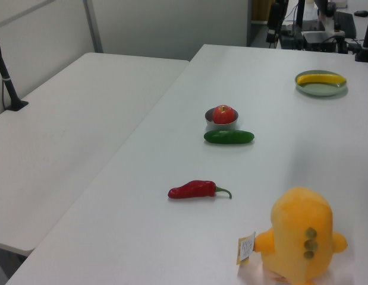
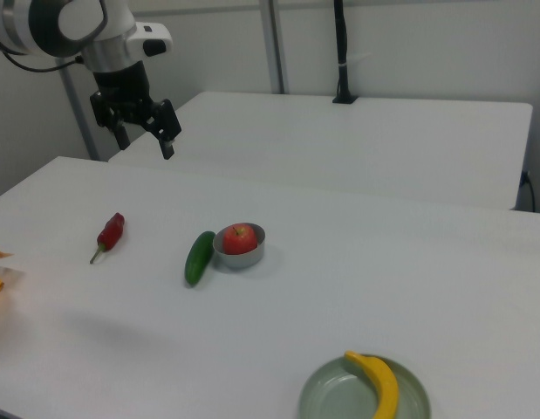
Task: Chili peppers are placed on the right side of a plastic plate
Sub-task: 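Move the open gripper down toward the red chili pepper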
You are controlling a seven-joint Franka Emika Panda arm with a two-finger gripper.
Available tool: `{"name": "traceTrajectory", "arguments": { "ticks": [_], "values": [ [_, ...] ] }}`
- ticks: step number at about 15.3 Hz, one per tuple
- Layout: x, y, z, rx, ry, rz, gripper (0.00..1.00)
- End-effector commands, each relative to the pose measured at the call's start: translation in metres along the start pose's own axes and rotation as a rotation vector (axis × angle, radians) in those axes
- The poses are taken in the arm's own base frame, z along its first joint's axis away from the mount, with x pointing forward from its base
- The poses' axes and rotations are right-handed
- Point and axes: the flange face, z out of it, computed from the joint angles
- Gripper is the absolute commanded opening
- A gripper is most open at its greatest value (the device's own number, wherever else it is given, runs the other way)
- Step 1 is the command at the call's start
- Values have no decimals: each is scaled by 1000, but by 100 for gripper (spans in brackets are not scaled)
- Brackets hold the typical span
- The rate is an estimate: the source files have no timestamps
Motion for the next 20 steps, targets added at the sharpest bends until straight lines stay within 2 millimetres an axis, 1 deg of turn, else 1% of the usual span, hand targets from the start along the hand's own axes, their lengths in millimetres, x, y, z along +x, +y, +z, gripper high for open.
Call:
{"name": "traceTrajectory", "arguments": {
  "ticks": [1, 4, 7, 11, 13, 14, 15, 16, 17, 19, 20],
  "values": [
    [-4, -1, 3, -7, 1, -24, 100],
    [-4, 0, 3, -8, 1, -24, 100],
    [-4, -3, 3, 1, 0, -24, 100],
    [-1, -29, 11, 4, -5, -71, 100],
    [3, -57, 13, 8, -2, -115, 100],
    [6, -69, 7, 17, 14, -133, 100],
    [9, -78, 9, 20, 15, -144, 100],
    [14, -93, 10, 23, 24, -161, 100],
    [18, -113, 9, 29, 50, -178, 100],
    [27, -148, 20, 42, 108, -176, 100],
    [30, -166, 30, 44, 127, -174, 100]
  ]
}}
